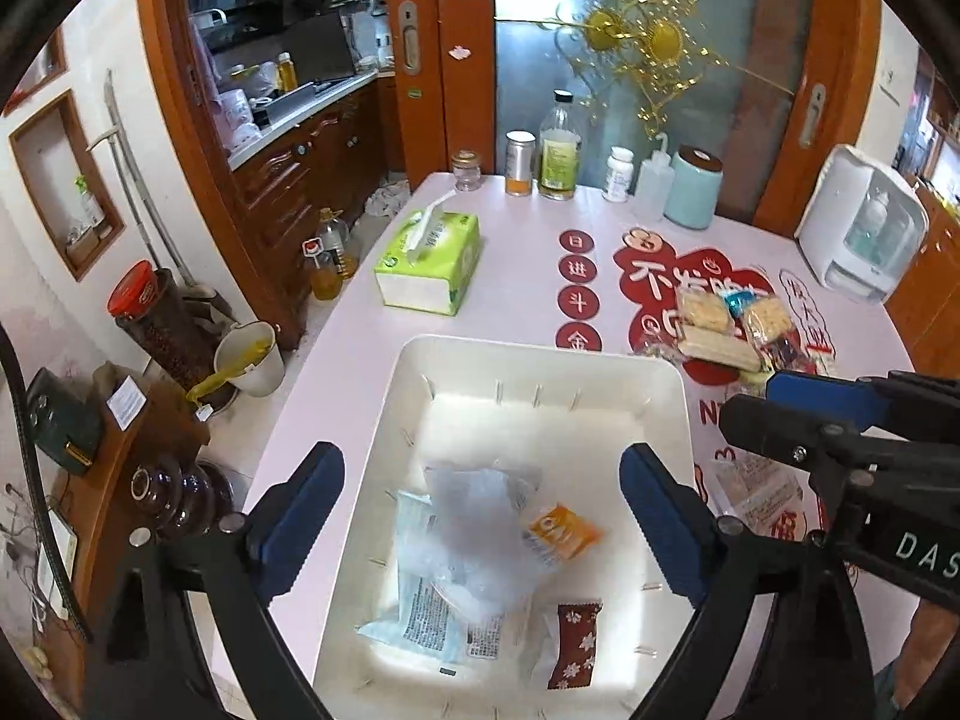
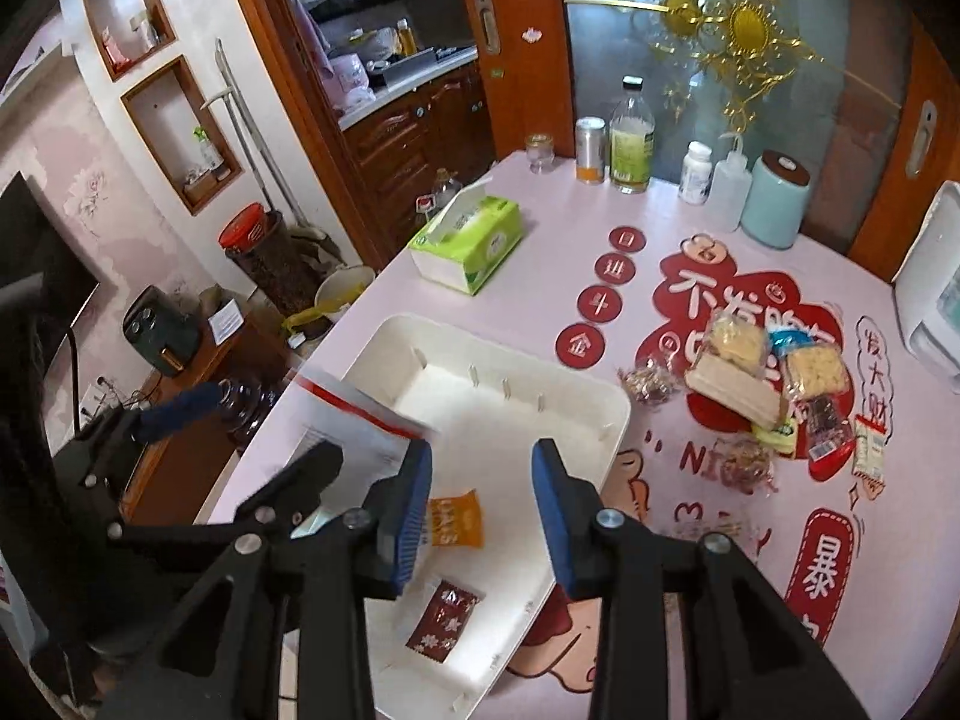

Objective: Organize snacks
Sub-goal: 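Carry both snacks over the white tray and release them inside, then grasp the nut-cluster bag with the left tool while the right tool grasps the clear pastry bag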

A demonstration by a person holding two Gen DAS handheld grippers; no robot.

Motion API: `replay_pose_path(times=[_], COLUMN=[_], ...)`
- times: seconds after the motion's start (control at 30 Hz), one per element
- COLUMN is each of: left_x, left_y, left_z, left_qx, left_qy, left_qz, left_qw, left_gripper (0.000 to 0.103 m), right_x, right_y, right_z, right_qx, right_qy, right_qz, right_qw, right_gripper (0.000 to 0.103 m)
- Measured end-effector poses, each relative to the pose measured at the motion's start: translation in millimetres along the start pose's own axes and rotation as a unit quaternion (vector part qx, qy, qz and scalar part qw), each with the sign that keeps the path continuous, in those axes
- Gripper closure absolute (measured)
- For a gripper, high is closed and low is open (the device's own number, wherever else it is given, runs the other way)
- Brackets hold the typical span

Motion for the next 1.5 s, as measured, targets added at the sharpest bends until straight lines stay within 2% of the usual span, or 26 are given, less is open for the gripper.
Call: replay_pose_path(times=[0.27,0.67,1.1,1.2,1.33,1.5], left_x=[6,-3,-56,-70,-89,-99], left_y=[6,34,66,79,99,114], left_z=[9,11,1,-3,-14,-36], left_qx=[0.007,0.043,0.066,0.089,0.128,0.186], left_qy=[-0.013,-0.008,0.035,0.042,0.062,0.077], left_qz=[0.008,0.019,-0.017,-0.025,-0.035,-0.039], left_qw=[0.9999,0.9989,0.9970,0.9948,0.9892,0.9787], left_gripper=[0.010,0.010,0.010,0.010,0.010,0.010], right_x=[0,-23,-81,-95,-102,-91], right_y=[9,40,123,141,163,186], right_z=[15,32,68,78,91,109], right_qx=[0.015,0.056,0.120,0.130,0.139,0.184], right_qy=[-0.013,0.000,0.028,0.039,0.046,0.033], right_qz=[0.009,0.026,0.045,0.044,0.044,0.038], right_qw=[1.000,0.998,0.991,0.990,0.988,0.982], right_gripper=[0.066,0.066,0.064,0.054,0.052,0.051])
Point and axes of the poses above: each gripper's, at about its wrist camera, not at the fingertips, and x roughly the way its jaws point, y to its right, z to its underside, the point moved 9 cm from there along x, roughly the way its jaws point, and after that the axes turned 2 degrees about -z, right-handed, at the moved point
